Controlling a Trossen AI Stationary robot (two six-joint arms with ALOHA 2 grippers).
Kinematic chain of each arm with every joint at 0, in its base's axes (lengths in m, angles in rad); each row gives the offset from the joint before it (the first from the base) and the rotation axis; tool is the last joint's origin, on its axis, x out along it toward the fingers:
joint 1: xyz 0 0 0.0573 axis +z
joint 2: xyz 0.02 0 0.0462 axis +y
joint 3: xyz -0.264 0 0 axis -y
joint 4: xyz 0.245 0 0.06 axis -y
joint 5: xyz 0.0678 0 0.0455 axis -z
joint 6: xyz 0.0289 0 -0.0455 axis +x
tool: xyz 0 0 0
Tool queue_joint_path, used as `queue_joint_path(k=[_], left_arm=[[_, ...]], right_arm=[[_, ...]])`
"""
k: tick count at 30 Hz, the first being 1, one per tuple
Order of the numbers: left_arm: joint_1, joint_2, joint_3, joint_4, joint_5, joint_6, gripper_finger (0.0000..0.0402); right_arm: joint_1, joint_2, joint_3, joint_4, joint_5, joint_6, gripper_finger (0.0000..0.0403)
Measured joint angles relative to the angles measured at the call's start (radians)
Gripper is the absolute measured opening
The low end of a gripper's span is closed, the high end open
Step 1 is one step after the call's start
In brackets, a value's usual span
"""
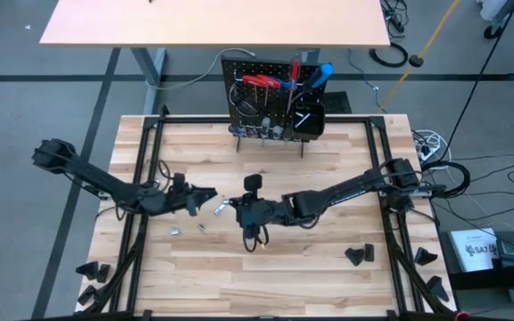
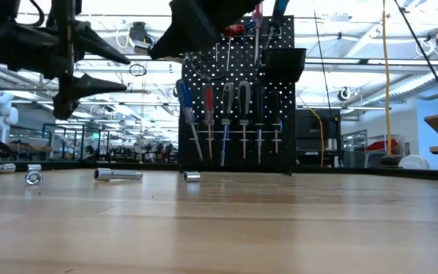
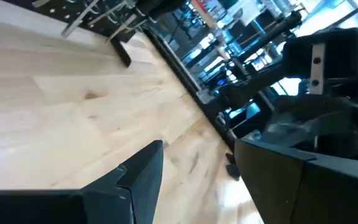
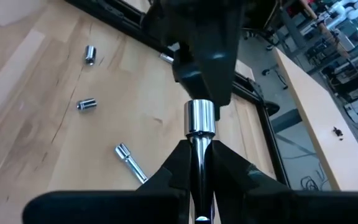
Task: Hang tools onto peg board
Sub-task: Put the silver extension bar into the black bin on the peg board
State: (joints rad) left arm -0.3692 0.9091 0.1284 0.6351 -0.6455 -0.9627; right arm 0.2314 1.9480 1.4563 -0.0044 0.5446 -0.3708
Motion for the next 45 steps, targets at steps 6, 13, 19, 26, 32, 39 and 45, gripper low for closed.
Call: queue_joint_path(k=[6, 13, 19, 26, 32, 39, 45], left_arm=[[0.002, 0.103, 0.001, 0.224, 0.040, 0.056, 0.0207], [0.002, 0.223, 0.052, 0.243, 0.053, 0.054, 0.0207], [0.002, 0.292, 0.114, 0.249, 0.111, 0.097, 0.0207], [0.002, 0.336, 0.161, 0.242, 0.145, 0.138, 0.0207], [0.002, 0.362, 0.164, 0.246, 0.167, 0.132, 0.0207], [0.007, 0.363, 0.163, 0.241, 0.166, 0.138, 0.0161], [0.026, 0.363, 0.162, 0.238, 0.172, 0.161, 0.0105]], right_arm=[[-0.001, 0.002, 0.000, -0.019, -0.009, 0.022, 0.0030], [-0.007, 0.005, 0.000, -0.028, -0.026, 0.037, 0.0030], [-0.010, 0.005, 0.001, -0.054, -0.027, 0.050, 0.0030], [-0.011, 0.005, 0.002, -0.060, -0.026, 0.056, 0.0030], [-0.012, 0.005, 0.002, -0.061, -0.020, 0.056, 0.0030], [-0.011, 0.005, 0.003, -0.062, -0.019, 0.061, 0.0030], [-0.011, 0.004, 0.004, -0.075, -0.017, 0.071, 0.0030]])
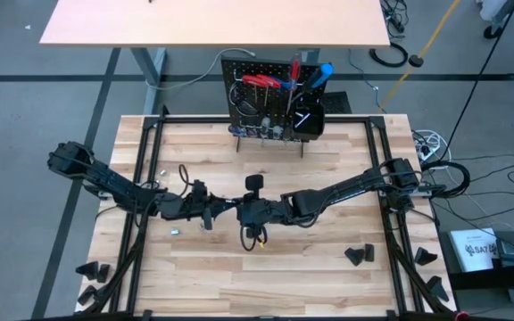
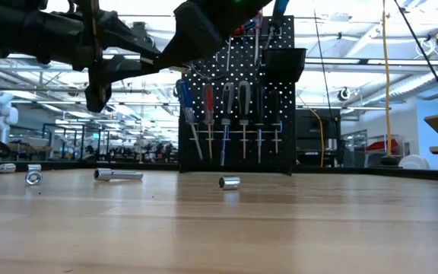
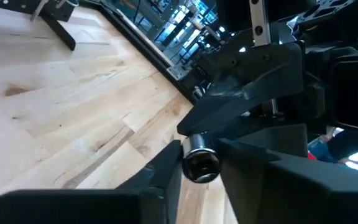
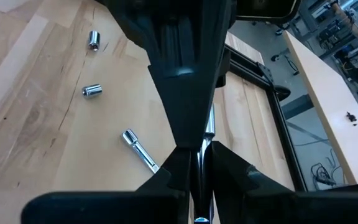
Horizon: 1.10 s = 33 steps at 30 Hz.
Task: Hang tools onto peg board
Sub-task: Put the silver extension bar into the black bin on the peg board
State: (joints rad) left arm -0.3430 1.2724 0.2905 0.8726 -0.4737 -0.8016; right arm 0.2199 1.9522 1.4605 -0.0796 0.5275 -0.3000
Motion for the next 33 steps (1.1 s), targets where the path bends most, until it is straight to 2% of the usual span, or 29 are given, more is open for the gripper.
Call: queue_joint_path(k=[4, 9, 17, 21, 23, 25, 27, 29, 33], left_arm=[[0.009, 0.000, -0.001, -0.004, 0.005, 0.015, 0.0067], [0.010, 0.000, -0.001, -0.004, 0.026, 0.048, 0.0067], [0.010, -0.001, 0.001, 0.009, 0.034, 0.053, 0.0067], [0.013, -0.001, 0.001, 0.003, 0.032, 0.060, 0.0067], [0.021, -0.001, 0.001, 0.003, 0.033, 0.062, 0.0067], [0.030, -0.001, 0.001, 0.002, 0.036, 0.085, 0.0067], [0.041, -0.001, 0.001, 0.002, 0.044, 0.111, 0.0067], [0.056, -0.001, 0.001, 0.003, 0.052, 0.144, 0.0067], [0.091, -0.002, 0.003, 0.033, 0.086, 0.240, 0.0067]], right_arm=[[0.000, 0.000, 0.000, -0.007, 0.001, 0.000, 0.0030], [0.000, 0.000, 0.000, -0.014, -0.002, 0.000, 0.0036], [0.010, -0.021, -0.002, -0.069, -0.006, 0.008, 0.0150], [0.050, -0.118, 0.001, -0.255, -0.022, 0.134, 0.0193], [0.072, -0.172, -0.013, -0.410, -0.111, 0.234, 0.0206], [0.091, -0.224, -0.089, -0.476, -0.247, 0.317, 0.0214], [0.109, -0.274, -0.216, -0.409, -0.367, 0.373, 0.0217], [0.128, -0.317, -0.361, -0.236, -0.450, 0.393, 0.0217], [0.166, -0.342, -0.585, 0.101, -0.474, 0.387, 0.0205]])
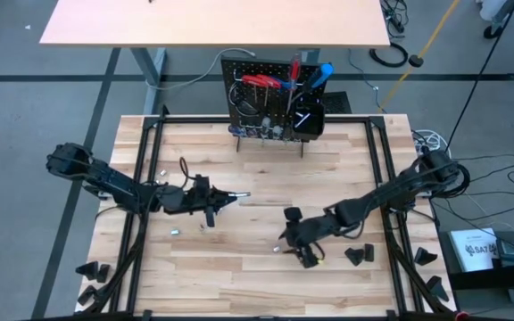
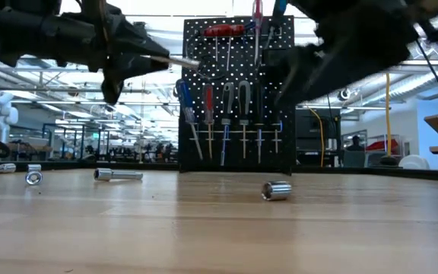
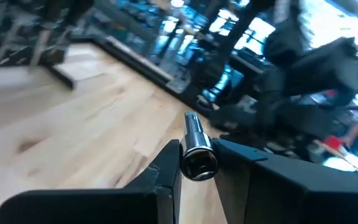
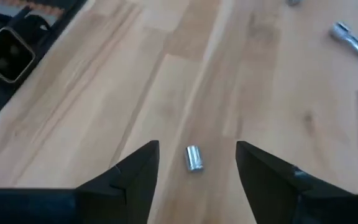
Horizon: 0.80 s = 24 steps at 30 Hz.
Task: Hang tools onto peg board
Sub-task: Put the silver extension bar into the black bin on the peg board
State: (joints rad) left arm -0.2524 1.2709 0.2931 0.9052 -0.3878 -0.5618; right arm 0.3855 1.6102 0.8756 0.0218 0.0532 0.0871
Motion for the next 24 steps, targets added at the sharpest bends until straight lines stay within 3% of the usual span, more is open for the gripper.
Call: queue_joint_path(k=[5, 19, 24], left_arm=[[0.032, 0.000, 0.010, 0.017, 0.076, 0.052, 0.0067], [0.062, 0.000, 0.010, 0.021, 0.112, 0.053, 0.0067], [0.070, 0.000, 0.010, 0.032, 0.124, 0.110, 0.0067]], right_arm=[[0.031, 0.031, -0.137, 0.290, -0.001, -0.001, 0.0185], [0.082, 0.297, -0.143, 0.490, -0.010, 0.073, 0.0161], [0.090, 0.370, -0.140, 0.523, 0.072, 0.122, 0.0100]])
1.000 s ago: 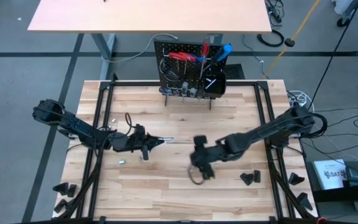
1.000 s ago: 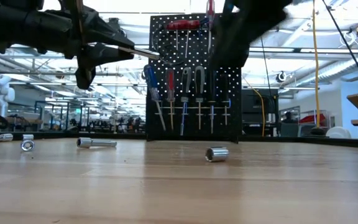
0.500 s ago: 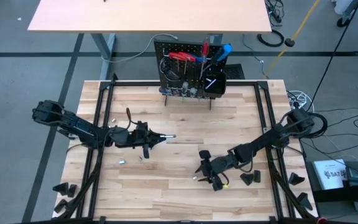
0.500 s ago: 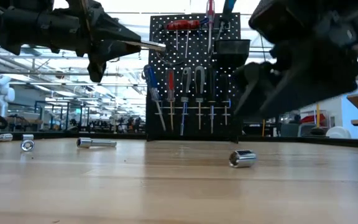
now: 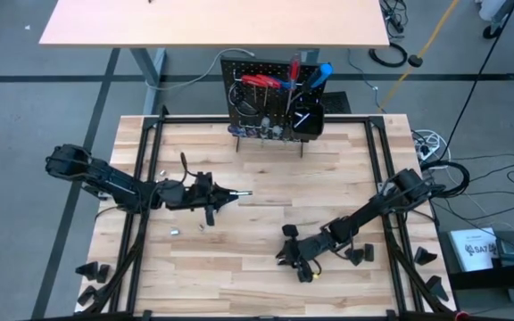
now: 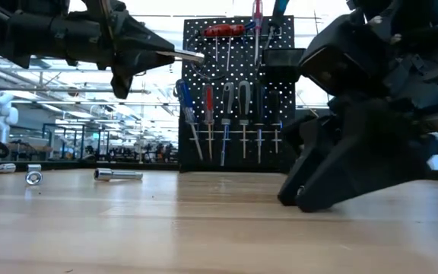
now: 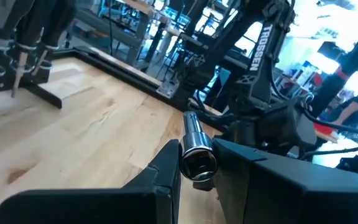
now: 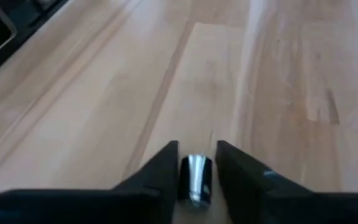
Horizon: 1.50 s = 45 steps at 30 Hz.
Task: Hang tools onto peg board
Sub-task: Put the silver extension bar into the black bin on the peg board
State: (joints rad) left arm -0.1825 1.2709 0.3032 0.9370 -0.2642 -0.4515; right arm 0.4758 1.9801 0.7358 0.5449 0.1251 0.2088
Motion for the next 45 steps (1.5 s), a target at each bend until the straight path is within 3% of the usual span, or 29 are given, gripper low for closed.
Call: queue_joint_path(k=[3, 7, 12, 15, 17, 26, 33, 38, 45], left_arm=[[0.000, 0.000, 0.019, -0.005, 0.022, 0.059, 0.0067], [0.006, 0.000, 0.116, -0.076, 0.029, 0.171, 0.0067], [0.064, 0.010, 0.398, -0.507, -0.032, 0.314, 0.0067], [0.109, 0.033, 0.550, -0.586, -0.077, 0.439, 0.0067], [0.148, 0.062, 0.647, -0.587, -0.048, 0.522, 0.0067], [0.363, 0.333, 1.099, -0.855, 0.100, 0.619, 0.0067], [0.450, 0.556, 1.354, -0.989, 0.108, 0.677, 0.0067], [0.468, 0.651, 1.491, -1.123, 0.102, 0.686, 0.0067], [0.462, 0.673, 1.509, -1.153, 0.108, 0.674, 0.0067]], right_arm=[[0.000, 0.007, 0.000, 0.000, 0.015, 0.017, 0.0047], [0.000, 0.008, -0.001, 0.002, 0.020, 0.040, 0.0048], [0.000, 0.008, -0.001, 0.002, 0.026, 0.045, 0.0048], [0.000, 0.008, -0.002, 0.003, 0.027, 0.044, 0.0048], [0.000, 0.008, -0.003, 0.005, 0.026, 0.043, 0.0048], [-0.002, 0.008, -0.004, 0.007, 0.025, 0.038, 0.0048], [-0.002, 0.008, -0.004, 0.007, 0.025, 0.022, 0.0048], [-0.003, 0.008, -0.004, 0.006, 0.025, 0.008, 0.0048], [-0.003, 0.008, -0.004, 0.003, 0.025, 0.003, 0.0052]])
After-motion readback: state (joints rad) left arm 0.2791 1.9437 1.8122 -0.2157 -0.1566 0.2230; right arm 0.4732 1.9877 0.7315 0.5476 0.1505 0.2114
